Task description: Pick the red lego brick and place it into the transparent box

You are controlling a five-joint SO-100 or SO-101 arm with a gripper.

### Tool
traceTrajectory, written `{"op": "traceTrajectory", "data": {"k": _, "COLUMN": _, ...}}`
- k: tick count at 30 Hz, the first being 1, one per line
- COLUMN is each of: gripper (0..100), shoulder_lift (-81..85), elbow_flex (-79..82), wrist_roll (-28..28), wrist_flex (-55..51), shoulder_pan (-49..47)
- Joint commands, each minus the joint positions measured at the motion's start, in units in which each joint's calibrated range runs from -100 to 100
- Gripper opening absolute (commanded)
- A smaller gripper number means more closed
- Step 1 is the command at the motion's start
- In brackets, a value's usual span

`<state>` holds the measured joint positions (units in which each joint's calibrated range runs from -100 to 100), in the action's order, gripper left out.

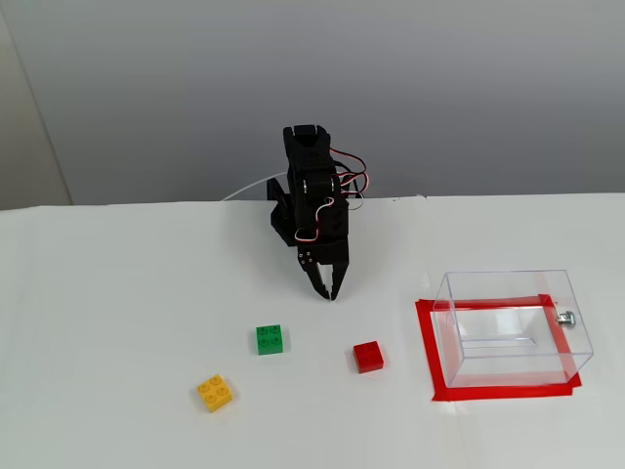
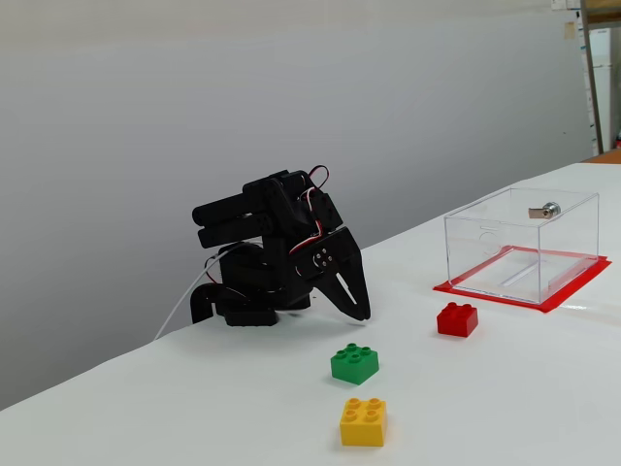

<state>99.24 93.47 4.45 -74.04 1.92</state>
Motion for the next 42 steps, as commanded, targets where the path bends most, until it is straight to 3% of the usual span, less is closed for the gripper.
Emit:
{"op": "traceTrajectory", "data": {"k": 1, "gripper": 1, "shoulder_lift": 0.5, "elbow_flex": -1.4, "wrist_roll": -0.3, "wrist_flex": -0.1, "shoulder_pan": 0.0}}
{"op": "traceTrajectory", "data": {"k": 14, "gripper": 1, "shoulder_lift": -1.7, "elbow_flex": -1.8, "wrist_roll": 0.3, "wrist_flex": 4.0, "shoulder_pan": -4.7}}
{"op": "traceTrajectory", "data": {"k": 26, "gripper": 1, "shoulder_lift": -27.2, "elbow_flex": -12.4, "wrist_roll": -0.2, "wrist_flex": 26.3, "shoulder_pan": -7.2}}
{"op": "traceTrajectory", "data": {"k": 42, "gripper": 1, "shoulder_lift": -51.7, "elbow_flex": -28.6, "wrist_roll": 0.3, "wrist_flex": 40.2, "shoulder_pan": -16.2}}
